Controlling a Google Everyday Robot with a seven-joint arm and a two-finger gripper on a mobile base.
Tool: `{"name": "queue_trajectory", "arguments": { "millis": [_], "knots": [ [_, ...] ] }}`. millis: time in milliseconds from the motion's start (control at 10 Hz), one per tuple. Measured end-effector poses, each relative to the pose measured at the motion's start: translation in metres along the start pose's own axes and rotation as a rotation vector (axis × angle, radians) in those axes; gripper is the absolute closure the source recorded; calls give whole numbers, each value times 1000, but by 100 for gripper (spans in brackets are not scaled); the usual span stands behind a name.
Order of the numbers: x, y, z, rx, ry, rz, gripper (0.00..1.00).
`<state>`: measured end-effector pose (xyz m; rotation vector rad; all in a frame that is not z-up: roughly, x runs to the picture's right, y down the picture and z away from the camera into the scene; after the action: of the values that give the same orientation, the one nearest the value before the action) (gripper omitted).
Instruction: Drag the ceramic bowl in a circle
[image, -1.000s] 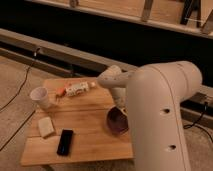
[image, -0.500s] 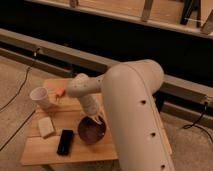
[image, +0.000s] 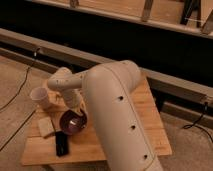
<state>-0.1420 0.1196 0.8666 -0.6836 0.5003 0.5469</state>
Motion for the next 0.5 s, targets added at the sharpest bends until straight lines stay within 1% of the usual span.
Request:
{"name": "queue_trajectory", "arguments": {
  "millis": [200,300,500],
  "knots": [
    [-16,-34,-6,32,-22,50,100],
    [-21,-56,-8,53,-25,84,100],
    [-19,-93,-7,86,-8,144,100]
  ]
}}
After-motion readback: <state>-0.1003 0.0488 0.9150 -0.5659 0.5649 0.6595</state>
